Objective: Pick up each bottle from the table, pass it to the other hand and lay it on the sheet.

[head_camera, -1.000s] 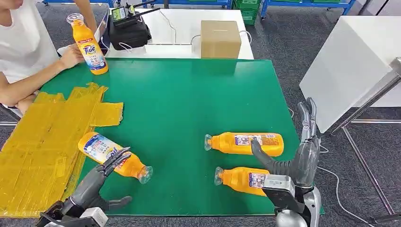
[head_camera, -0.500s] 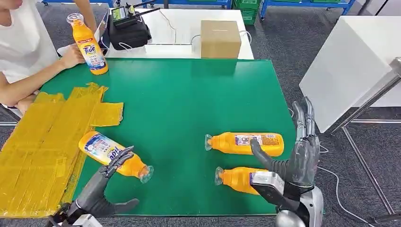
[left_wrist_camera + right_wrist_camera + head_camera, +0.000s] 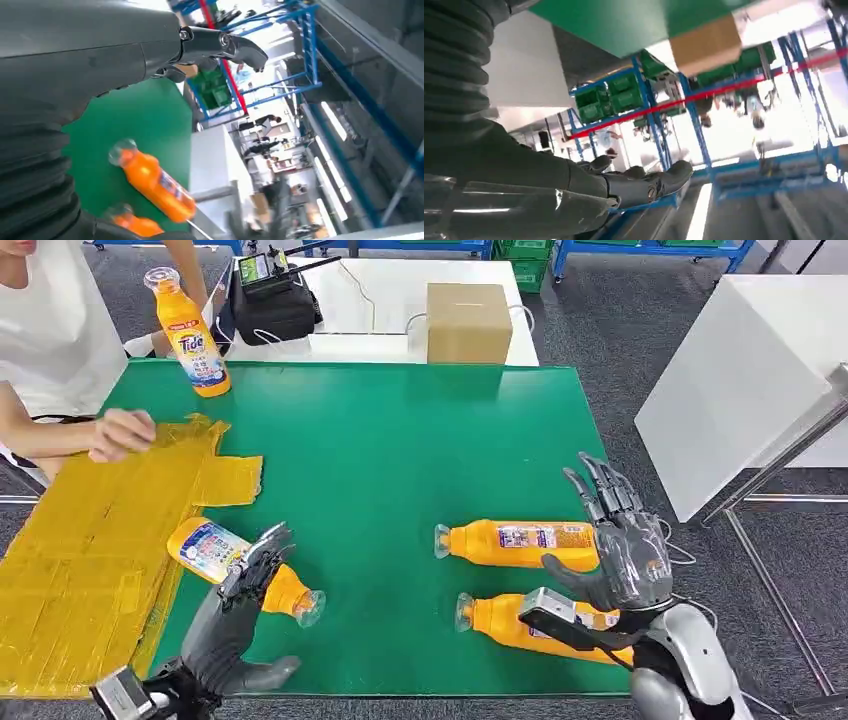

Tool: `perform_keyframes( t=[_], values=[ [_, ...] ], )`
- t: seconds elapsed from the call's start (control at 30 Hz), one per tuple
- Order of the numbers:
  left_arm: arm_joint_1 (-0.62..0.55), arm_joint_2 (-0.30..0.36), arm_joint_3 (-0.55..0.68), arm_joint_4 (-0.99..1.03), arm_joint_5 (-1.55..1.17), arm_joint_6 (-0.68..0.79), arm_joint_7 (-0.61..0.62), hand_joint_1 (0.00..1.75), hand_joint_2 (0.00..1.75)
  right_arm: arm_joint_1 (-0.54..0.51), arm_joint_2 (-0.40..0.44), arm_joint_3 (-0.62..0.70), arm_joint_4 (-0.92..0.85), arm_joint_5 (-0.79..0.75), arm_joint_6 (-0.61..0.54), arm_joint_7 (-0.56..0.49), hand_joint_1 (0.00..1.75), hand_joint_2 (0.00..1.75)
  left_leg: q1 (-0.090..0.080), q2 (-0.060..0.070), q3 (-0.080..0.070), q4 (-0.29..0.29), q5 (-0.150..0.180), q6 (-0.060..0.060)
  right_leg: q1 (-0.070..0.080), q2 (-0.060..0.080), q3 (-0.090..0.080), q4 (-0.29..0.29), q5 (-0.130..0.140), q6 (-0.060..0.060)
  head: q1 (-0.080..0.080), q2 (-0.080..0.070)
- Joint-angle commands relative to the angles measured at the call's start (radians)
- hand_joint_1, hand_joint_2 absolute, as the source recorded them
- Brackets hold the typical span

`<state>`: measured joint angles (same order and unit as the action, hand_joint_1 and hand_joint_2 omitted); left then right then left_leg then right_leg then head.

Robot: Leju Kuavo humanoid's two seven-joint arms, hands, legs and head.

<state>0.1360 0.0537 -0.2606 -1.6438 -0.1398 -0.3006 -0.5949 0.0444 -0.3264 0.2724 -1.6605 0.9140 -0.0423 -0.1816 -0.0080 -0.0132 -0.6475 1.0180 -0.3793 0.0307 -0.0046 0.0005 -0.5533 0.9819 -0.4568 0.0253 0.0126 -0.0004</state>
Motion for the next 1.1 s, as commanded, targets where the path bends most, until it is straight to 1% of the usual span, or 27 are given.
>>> perform_keyframes(
  t=[0.03,0.07,0.13,0.17,0.2,0.27,0.33,0.43,0.5,0.57,0.67,0.7,0.73,0.77,0.8,0.83,0.87,0.9,0.93,0.97,1.07,1.1],
  values=[
    [-0.051,-0.085,0.045,0.089,0.084,0.023,0.148,0.0,1.75,-0.06,-0.091,-0.042,0.211,0.0,0.023,-0.012,0.0,1.75,0.0,0.001,0.002,-0.001,-0.001,-0.001,0.0,0.0,0.002,-0.002,0.0,0.001,0.0,0.0],
    [-0.053,-0.084,0.044,0.093,0.085,0.024,0.149,0.0,1.75,-0.066,-0.089,-0.037,0.217,0.002,0.023,-0.011,0.0,1.75,0.0,0.002,0.003,-0.002,-0.001,-0.002,0.0,0.001,0.004,-0.002,0.0,0.0,0.0,0.0],
    [-0.053,-0.084,0.044,0.093,0.085,0.024,0.149,0.0,1.75,-0.066,-0.089,-0.037,0.217,0.002,0.023,-0.011,0.0,1.75,0.0,0.003,0.0,-0.001,-0.001,-0.001,0.0,0.001,0.003,-0.001,0.001,0.001,0.0,0.0],
    [-0.053,-0.084,0.044,0.093,0.085,0.024,0.149,0.0,1.75,-0.066,-0.089,-0.037,0.217,0.002,0.023,-0.011,0.0,1.75,0.0,0.004,0.003,-0.002,-0.001,-0.002,-0.001,0.001,0.007,-0.002,0.001,0.001,0.0,0.0],
    [-0.053,-0.084,0.044,0.093,0.085,0.024,0.149,0.0,1.75,-0.066,-0.089,-0.037,0.217,0.002,0.023,-0.011,0.0,1.75,0.0,0.003,0.001,-0.001,0.0,0.0,0.0,0.0,0.01,-0.002,0.001,0.002,0.0,0.0],
    [-0.055,-0.086,0.045,0.098,0.108,0.02,0.168,0.0,1.75,-0.085,-0.088,-0.021,0.236,0.006,0.026,-0.002,0.0,1.75,0.0,0.003,0.003,-0.001,0.0,0.0,0.0,0.0,0.012,-0.002,0.001,0.002,0.0,0.0],
    [-0.064,-0.086,0.04,0.112,0.114,0.017,0.176,0.0,1.75,-0.135,-0.073,0.005,0.301,0.025,0.032,0.018,0.0,1.75,0.001,0.004,0.001,0.0,0.0,0.001,0.001,0.002,0.01,-0.001,0.002,0.002,0.0,0.0],
    [-0.085,-0.091,0.025,0.138,0.127,0.011,0.192,0.0,1.75,-0.226,-0.046,0.058,0.415,0.049,0.029,0.037,0.0,1.75,0.001,0.008,0.004,-0.002,0.0,-0.001,0.001,0.005,0.012,-0.003,0.003,0.002,0.0,0.0],
    [-0.101,-0.095,0.016,0.163,0.137,0.011,0.203,0.0,1.75,-0.287,-0.017,0.085,0.486,0.054,0.021,0.038,0.0,1.75,0.001,0.007,0.002,-0.001,0.001,0.001,0.001,0.004,0.01,-0.002,0.003,0.002,0.0,0.0],
    [-0.107,-0.096,0.007,0.181,0.148,0.008,0.206,0.0,1.75,-0.334,0.001,0.119,0.546,0.055,0.028,0.039,0.0,1.75,0.001,0.009,0.003,-0.002,0.001,0.0,0.001,0.006,0.009,-0.002,0.004,0.002,0.0,0.0],
    [-0.124,-0.094,0.0,0.212,0.162,0.006,0.208,0.0,1.75,-0.406,0.019,0.177,0.638,0.053,0.038,0.035,0.0,1.75,0.001,0.009,0.002,-0.002,0.002,0.0,0.001,0.005,0.001,-0.002,0.004,0.002,0.0,0.0],
    [-0.134,-0.094,-0.002,0.225,0.172,0.003,0.205,0.0,1.75,-0.44,0.034,0.201,0.687,0.047,0.038,0.025,0.0,1.75,0.001,0.008,0.001,-0.002,0.002,0.001,0.001,0.004,0.0,-0.002,0.003,0.002,0.0,0.0],
    [-0.138,-0.095,-0.004,0.23,0.175,0.001,0.205,0.0,1.75,-0.454,0.042,0.214,0.705,0.047,0.039,0.026,0.0,1.75,0.0,0.01,0.004,-0.003,0.002,0.0,0.0,0.006,0.001,-0.003,0.004,0.002,0.0,0.0],
    [-0.146,-0.096,-0.008,0.241,0.179,-0.001,0.205,0.0,1.75,-0.485,0.055,0.243,0.751,0.038,0.05,0.015,0.0,1.75,0.001,0.008,0.002,-0.002,0.002,0.001,0.001,0.005,0.001,-0.002,0.003,0.002,0.0,0.0],
    [-0.15,-0.097,-0.01,0.245,0.181,-0.002,0.205,0.0,1.75,-0.49,0.061,0.251,0.761,0.035,0.052,0.013,0.0,1.75,0.001,0.008,0.0,-0.001,0.003,0.002,0.001,0.005,0.002,-0.002,0.004,0.003,0.0,0.0],
    [-0.155,-0.098,-0.012,0.253,0.183,-0.003,0.205,0.0,1.75,-0.5,0.07,0.26,0.778,0.032,0.055,0.008,0.0,1.75,0.0,0.009,0.0,-0.002,0.003,0.002,0.0,0.006,0.008,-0.002,0.005,0.003,0.0,0.0],
    [-0.164,-0.098,-0.016,0.262,0.185,-0.004,0.205,0.0,1.75,-0.515,0.087,0.277,0.808,0.027,0.06,0.001,0.0,1.75,0.0,0.006,-0.001,-0.001,0.004,0.004,0.001,0.003,0.008,-0.001,0.004,0.004,0.0,0.0],
    [-0.173,-0.098,-0.019,0.27,0.186,-0.004,0.204,0.0,1.75,-0.526,0.1,0.293,0.833,0.022,0.065,-0.009,0.0,1.75,0.001,0.008,0.002,-0.002,0.003,0.003,0.001,0.004,0.01,-0.002,0.004,0.004,0.0,0.0],
    [-0.18,-0.098,-0.021,0.276,0.189,-0.003,0.204,0.0,1.75,-0.536,0.112,0.31,0.857,0.012,0.069,-0.019,0.0,1.75,0.0,0.006,0.0,-0.001,0.004,0.004,0.0,0.003,0.008,-0.001,0.004,0.004,0.0,0.0],
    [-0.192,-0.097,-0.025,0.284,0.194,-0.001,0.202,0.0,1.75,-0.546,0.12,0.338,0.878,-0.005,0.088,-0.033,0.0,1.75,0.0,0.007,0.002,-0.002,0.003,0.003,0.0,0.004,0.01,-0.001,0.004,0.004,0.0,0.0],
    [-0.208,-0.096,-0.026,0.299,0.198,0.004,0.201,0.0,1.75,-0.569,0.119,0.399,0.912,-0.009,0.113,-0.037,0.0,1.75,0.0,0.007,0.0,-0.001,0.004,0.003,0.0,0.004,0.009,-0.001,0.004,0.004,0.0,0.0],
    [-0.208,-0.096,-0.026,0.299,0.198,0.004,0.201,0.0,1.75,-0.569,0.119,0.399,0.912,-0.009,0.113,-0.037,0.0,1.75,0.0,0.006,-0.001,-0.001,0.004,0.004,0.0,0.003,0.008,0.0,0.004,0.004,0.0,0.0]
  ],
)
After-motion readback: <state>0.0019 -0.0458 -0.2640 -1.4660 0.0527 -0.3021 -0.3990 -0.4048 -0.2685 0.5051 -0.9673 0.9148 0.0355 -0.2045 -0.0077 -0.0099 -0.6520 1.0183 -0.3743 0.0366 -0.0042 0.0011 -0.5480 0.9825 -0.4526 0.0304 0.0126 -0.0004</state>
